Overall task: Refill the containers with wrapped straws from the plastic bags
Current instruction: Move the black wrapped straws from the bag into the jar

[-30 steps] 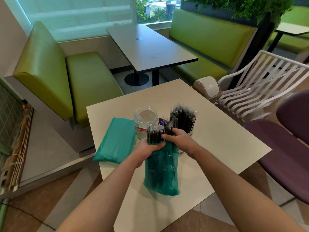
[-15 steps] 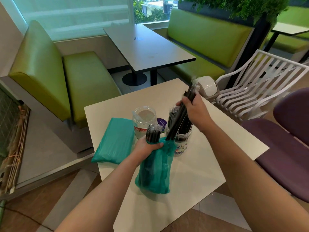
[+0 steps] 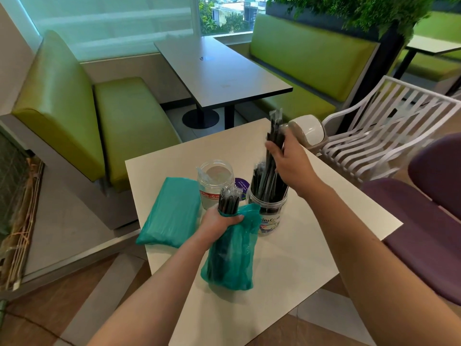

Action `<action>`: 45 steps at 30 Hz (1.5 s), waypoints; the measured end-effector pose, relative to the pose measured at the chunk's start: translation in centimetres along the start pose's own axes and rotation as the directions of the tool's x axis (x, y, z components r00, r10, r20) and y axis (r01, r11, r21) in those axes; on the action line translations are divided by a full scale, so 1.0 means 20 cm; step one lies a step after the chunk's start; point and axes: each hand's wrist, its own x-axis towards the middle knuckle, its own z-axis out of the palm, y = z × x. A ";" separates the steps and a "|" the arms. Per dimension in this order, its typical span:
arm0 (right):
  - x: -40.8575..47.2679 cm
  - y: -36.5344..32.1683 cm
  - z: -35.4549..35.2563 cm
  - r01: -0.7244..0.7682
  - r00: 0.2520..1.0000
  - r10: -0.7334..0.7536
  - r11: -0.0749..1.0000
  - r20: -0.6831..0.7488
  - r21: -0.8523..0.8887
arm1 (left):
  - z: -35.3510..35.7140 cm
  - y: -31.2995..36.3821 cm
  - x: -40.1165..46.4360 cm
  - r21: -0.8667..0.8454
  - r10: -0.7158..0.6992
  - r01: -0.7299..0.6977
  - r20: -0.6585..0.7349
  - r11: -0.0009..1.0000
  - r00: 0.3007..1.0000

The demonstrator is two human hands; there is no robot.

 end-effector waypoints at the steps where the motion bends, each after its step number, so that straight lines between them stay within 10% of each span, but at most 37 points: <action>1: -0.01 0.03 0.02 -0.023 1.000 0.024 1.000 0.020 -0.019 | 0.00 0.00 0.00 0.000 0.000 0.000 0.000 1.000 1.000; 14: -0.15 0.33 0.25 -0.272 0.953 0.297 0.925 0.060 -0.265 | 0.00 0.01 0.01 -0.002 0.016 -0.016 -0.035 1.000 0.999; 25: -0.09 0.25 0.24 0.032 0.999 -0.031 0.979 0.009 -0.202 | 0.00 0.03 0.00 -0.030 0.022 -0.024 -0.047 0.999 0.999; 31: -0.13 0.33 0.25 -0.027 1.000 0.026 0.907 -0.008 -0.421 | -0.01 0.02 -0.01 -0.012 0.020 -0.021 -0.045 1.000 0.999; 37: -0.10 0.28 0.20 0.153 0.976 -0.219 0.721 -0.013 -0.675 | -0.01 0.02 -0.01 -0.016 0.017 -0.017 -0.051 1.000 0.999; 45: -0.08 0.41 0.23 0.220 0.968 -0.052 0.645 0.245 -0.732 | -0.01 0.03 -0.01 -0.027 0.021 -0.023 -0.055 0.999 0.998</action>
